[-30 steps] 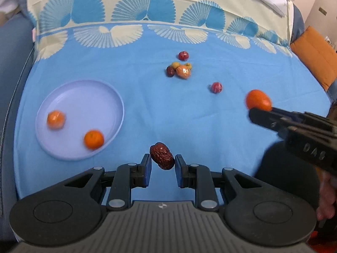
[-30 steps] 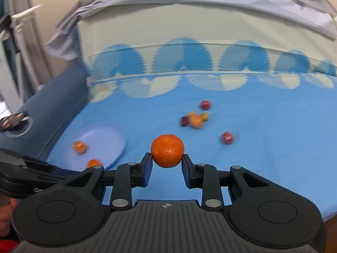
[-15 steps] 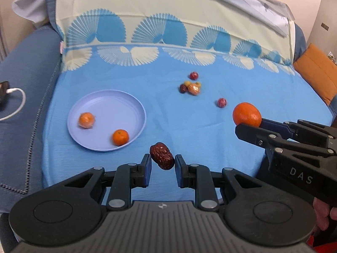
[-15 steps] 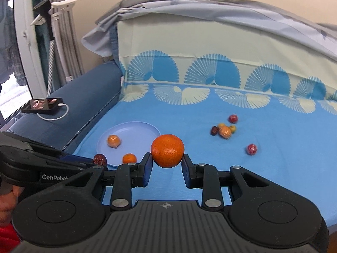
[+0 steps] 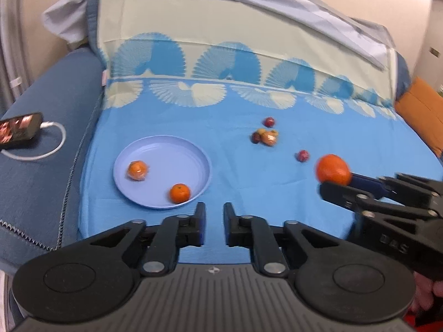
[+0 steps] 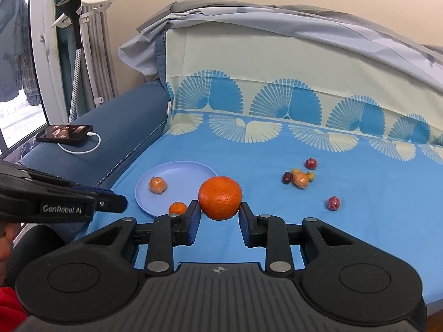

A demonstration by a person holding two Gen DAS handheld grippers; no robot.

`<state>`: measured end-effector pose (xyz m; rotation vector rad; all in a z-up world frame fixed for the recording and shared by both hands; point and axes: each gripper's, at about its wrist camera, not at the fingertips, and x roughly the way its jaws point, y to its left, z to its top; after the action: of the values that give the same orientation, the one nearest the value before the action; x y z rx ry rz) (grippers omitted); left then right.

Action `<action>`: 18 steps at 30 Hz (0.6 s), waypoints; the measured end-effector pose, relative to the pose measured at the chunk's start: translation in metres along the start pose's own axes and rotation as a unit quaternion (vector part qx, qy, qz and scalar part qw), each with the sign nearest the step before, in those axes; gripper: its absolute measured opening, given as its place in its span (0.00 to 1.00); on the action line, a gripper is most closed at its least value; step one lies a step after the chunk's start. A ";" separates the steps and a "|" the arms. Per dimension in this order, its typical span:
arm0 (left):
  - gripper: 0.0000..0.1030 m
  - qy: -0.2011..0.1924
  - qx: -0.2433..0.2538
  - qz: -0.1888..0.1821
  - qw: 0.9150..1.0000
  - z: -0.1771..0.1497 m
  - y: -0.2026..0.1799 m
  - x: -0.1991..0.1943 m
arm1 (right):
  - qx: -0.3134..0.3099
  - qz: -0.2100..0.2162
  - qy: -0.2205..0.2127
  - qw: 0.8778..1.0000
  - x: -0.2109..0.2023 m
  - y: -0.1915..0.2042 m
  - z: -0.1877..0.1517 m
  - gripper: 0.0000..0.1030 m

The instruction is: Organize fruits

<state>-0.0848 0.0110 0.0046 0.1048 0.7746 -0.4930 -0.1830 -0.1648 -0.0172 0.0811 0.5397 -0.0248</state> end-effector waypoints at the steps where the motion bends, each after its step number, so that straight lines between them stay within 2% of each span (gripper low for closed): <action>1: 0.10 0.001 -0.008 0.003 1.000 0.002 0.004 0.004 | 0.002 0.000 0.001 1.000 0.001 -0.001 0.001 0.31; 3: 0.01 0.008 -0.018 0.024 1.000 0.010 0.013 0.017 | 0.011 0.003 0.000 1.000 0.007 -0.006 0.004 0.31; 6: 0.01 0.005 -0.065 0.031 0.997 0.022 0.038 0.017 | 0.036 -0.003 -0.006 0.999 0.015 -0.023 0.009 0.31; 9: 0.01 0.004 -0.056 0.057 0.997 0.022 0.054 0.017 | 0.054 -0.028 -0.022 0.998 0.018 -0.042 0.010 0.31; 11: 0.01 0.020 -0.055 0.070 0.996 0.021 0.062 0.025 | 0.063 -0.038 -0.017 0.997 0.023 -0.053 0.008 0.31; 18: 0.01 0.064 -0.069 0.069 0.993 0.019 0.073 0.059 | 0.073 -0.057 0.015 0.996 0.043 -0.073 -0.003 0.31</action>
<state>-0.0024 0.0471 -0.0291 0.0604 0.9174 -0.3025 -0.1510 -0.2377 -0.0471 0.1944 0.5726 -0.1745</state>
